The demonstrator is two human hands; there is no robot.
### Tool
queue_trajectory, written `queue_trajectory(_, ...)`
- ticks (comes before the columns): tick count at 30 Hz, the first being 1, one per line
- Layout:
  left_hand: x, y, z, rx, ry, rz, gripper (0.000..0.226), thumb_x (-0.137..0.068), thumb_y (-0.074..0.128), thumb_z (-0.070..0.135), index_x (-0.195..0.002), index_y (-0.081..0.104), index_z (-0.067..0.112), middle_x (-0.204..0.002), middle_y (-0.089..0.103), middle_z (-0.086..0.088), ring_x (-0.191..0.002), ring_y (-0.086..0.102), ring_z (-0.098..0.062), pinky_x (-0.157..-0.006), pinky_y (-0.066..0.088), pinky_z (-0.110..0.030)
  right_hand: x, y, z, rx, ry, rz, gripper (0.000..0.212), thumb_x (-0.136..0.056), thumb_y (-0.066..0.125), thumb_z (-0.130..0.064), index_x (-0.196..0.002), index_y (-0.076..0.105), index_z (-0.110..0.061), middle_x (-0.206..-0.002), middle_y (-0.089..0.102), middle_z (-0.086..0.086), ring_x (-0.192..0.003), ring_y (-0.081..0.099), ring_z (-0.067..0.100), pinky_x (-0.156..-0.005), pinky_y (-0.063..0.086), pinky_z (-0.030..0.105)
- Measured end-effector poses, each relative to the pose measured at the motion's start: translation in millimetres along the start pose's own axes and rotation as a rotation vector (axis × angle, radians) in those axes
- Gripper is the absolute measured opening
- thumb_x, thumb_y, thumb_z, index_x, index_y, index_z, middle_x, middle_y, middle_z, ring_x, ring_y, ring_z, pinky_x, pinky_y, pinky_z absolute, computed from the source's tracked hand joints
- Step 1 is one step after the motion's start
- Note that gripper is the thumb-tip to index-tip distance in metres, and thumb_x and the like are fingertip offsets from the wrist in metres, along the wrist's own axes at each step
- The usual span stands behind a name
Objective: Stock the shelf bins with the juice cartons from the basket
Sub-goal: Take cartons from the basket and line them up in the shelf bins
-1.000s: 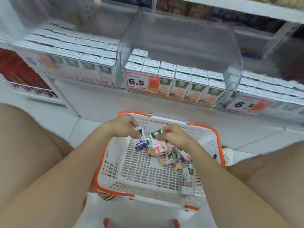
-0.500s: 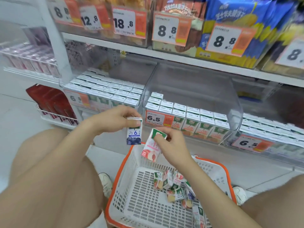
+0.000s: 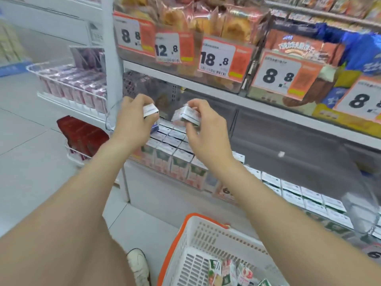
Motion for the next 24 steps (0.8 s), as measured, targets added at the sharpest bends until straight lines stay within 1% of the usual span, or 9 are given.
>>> queue_trajectory(3,-2,8,-3,-0.055,-0.047,-0.069,0.034,-0.105,0.060,0.021,-0.137,0.052,0.028,-0.119,0.040,-0.009,-0.109,0.050,-0.036,-0.094,0.041,-0.039,-41,37,22,0.228,-0.016,-0.058,0.042,-0.096,0.062,-0.004,-0.136,0.052,-0.011,-0.119,0.068,0.013,-0.108,0.062,0.035,-0.085,0.051,0.044)
queue_trajectory(6,0,17,-1,-0.117,-0.063,-0.211,0.061,-0.100,0.056,0.002,-0.144,0.036,0.039,-0.123,0.034,-0.011,-0.098,0.052,-0.043,-0.097,0.048,-0.051,-67,67,38,0.378,0.078,-0.129,0.043,-0.096,0.057,0.003,-0.138,0.050,-0.006,-0.113,0.064,0.020,-0.101,0.061,0.042,-0.072,0.045,0.040)
queue_trajectory(8,1,19,0,-0.144,-0.077,-0.268,0.081,-0.093,0.052,-0.009,-0.149,0.027,0.044,-0.127,0.033,-0.012,-0.092,0.052,-0.041,-0.092,0.050,-0.052,-80,83,45,0.365,0.155,-0.188,0.045,-0.096,0.055,0.006,-0.138,0.050,-0.009,-0.118,0.058,0.019,-0.100,0.063,0.042,-0.074,0.050,0.042)
queue_trajectory(11,-1,16,1,-0.130,-0.078,-0.255,0.090,-0.088,0.051,-0.014,-0.157,0.022,0.036,-0.126,0.033,-0.011,-0.090,0.056,-0.038,-0.087,0.052,-0.048,-93,103,56,0.307,0.222,-0.303,0.044,-0.098,0.059,-0.001,-0.139,0.049,-0.008,-0.128,0.055,0.018,-0.112,0.062,0.040,-0.090,0.053,0.041)
queue_trajectory(13,-3,15,0,-0.115,-0.071,-0.204,0.084,-0.089,0.055,-0.014,-0.156,0.024,0.025,-0.128,0.040,-0.014,-0.096,0.056,-0.038,-0.084,0.050,-0.046,-99,111,61,0.303,0.256,-0.411,0.040,-0.098,0.059,-0.007,-0.137,0.052,-0.004,-0.132,0.059,0.019,-0.120,0.059,0.037,-0.095,0.050,0.037)
queue_trajectory(16,-4,15,-2,-0.093,-0.092,-0.165,0.060,-0.092,0.057,-0.011,-0.142,0.030,0.008,-0.132,0.050,-0.019,-0.099,0.052,-0.033,-0.078,0.042,-0.042,-103,110,65,0.298,0.297,-0.534,0.038,-0.098,0.056,-0.010,-0.136,0.060,-0.008,-0.135,0.062,0.015,-0.122,0.060,0.033,-0.095,0.050,0.032)
queue_trajectory(19,-5,15,0,-0.111,-0.103,-0.139,0.036,-0.095,0.057,-0.007,-0.119,0.035,0.007,-0.125,0.056,-0.022,-0.095,0.051,-0.031,-0.073,0.039,-0.040,-96,97,58,0.294,0.264,-0.620,0.043,-0.096,0.051,-0.007,-0.138,0.059,-0.011,-0.132,0.063,0.012,-0.121,0.060,0.033,-0.089,0.046,0.029)
queue_trajectory(22,-3,17,8,-0.097,-0.080,-0.150,0.030,-0.098,0.059,-0.002,-0.121,0.042,0.005,-0.121,0.060,-0.018,-0.096,0.053,-0.030,-0.076,0.045,-0.043,-81,69,42,0.244,0.195,-0.520,0.032,-0.093,0.046,0.002,-0.121,0.059,-0.009,-0.117,0.065,0.015,-0.112,0.062,0.037,-0.079,0.044,0.034)
queue_trajectory(24,1,20,18,-0.066,-0.029,-0.183,0.030,-0.101,0.060,0.004,-0.128,0.047,0.008,-0.123,0.061,-0.013,-0.102,0.056,-0.030,-0.084,0.050,-0.047,-61,45,30,0.098,0.131,-0.375,0.043,-0.093,0.043,0.003,-0.132,0.057,-0.012,-0.124,0.067,0.015,-0.115,0.061,0.035,-0.084,0.048,0.036)
Point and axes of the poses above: each hand's wrist, its own x-axis away from the middle knuckle, its own y-axis out of the palm, z = x × y, the point moved 2 cm from there along -x, towards the middle knuckle
